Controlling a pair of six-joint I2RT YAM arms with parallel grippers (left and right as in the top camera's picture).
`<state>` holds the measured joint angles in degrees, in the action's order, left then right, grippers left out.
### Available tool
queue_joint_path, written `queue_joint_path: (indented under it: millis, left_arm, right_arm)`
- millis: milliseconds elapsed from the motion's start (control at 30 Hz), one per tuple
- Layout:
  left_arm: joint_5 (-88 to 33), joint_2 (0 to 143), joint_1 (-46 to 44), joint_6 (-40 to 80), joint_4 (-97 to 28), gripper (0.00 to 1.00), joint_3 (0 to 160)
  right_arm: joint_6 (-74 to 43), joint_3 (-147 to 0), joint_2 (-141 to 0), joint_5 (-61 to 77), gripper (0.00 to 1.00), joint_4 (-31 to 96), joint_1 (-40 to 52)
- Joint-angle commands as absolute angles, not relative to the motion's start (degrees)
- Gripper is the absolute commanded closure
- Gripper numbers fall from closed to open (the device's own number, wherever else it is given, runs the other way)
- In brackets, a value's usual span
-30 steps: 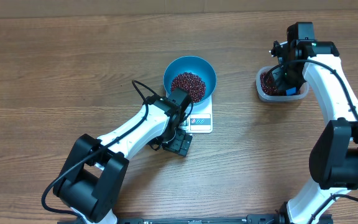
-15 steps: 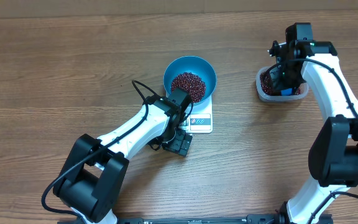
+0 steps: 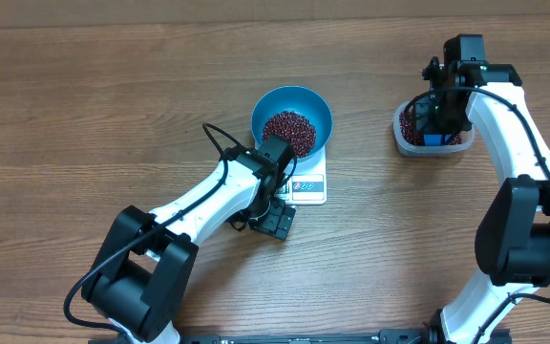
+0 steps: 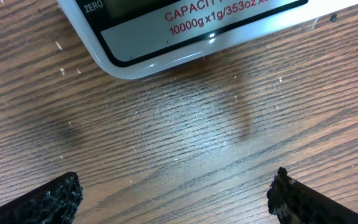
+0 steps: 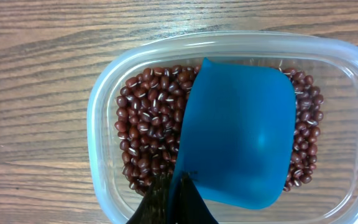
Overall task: Scoop item into bowl and weigh 150g on scale
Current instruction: 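Push the blue scoop down through the beans in the tub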
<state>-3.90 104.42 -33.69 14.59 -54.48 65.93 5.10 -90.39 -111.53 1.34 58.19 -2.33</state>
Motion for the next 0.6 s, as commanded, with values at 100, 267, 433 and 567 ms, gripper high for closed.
queue_joint_path:
  millis: [100, 267, 433, 567]
  left_arm:
    - [-3.88, 104.79, -33.67, 13.69, -54.57, 0.01, 66.50]
    - [-3.88, 104.79, -33.67, 13.69, -54.57, 0.00, 66.50]
    - [-3.88, 104.79, -33.67, 13.69, -54.57, 0.00, 66.50]
    - [-3.88, 104.79, -33.67, 13.69, -54.54, 0.01, 66.50]
  right_arm:
    - [1.43, -89.95, -114.89, 12.71, 0.96, 55.79, -2.57]
    - [-0.25, -89.95, -114.89, 18.96, 0.96, 55.11, -4.73]
    - [-0.23, -89.95, -114.89, 24.91, 0.96, 54.46, -6.74]
    - [-0.25, -89.95, -114.89, 28.56, 0.96, 54.52, -7.70]
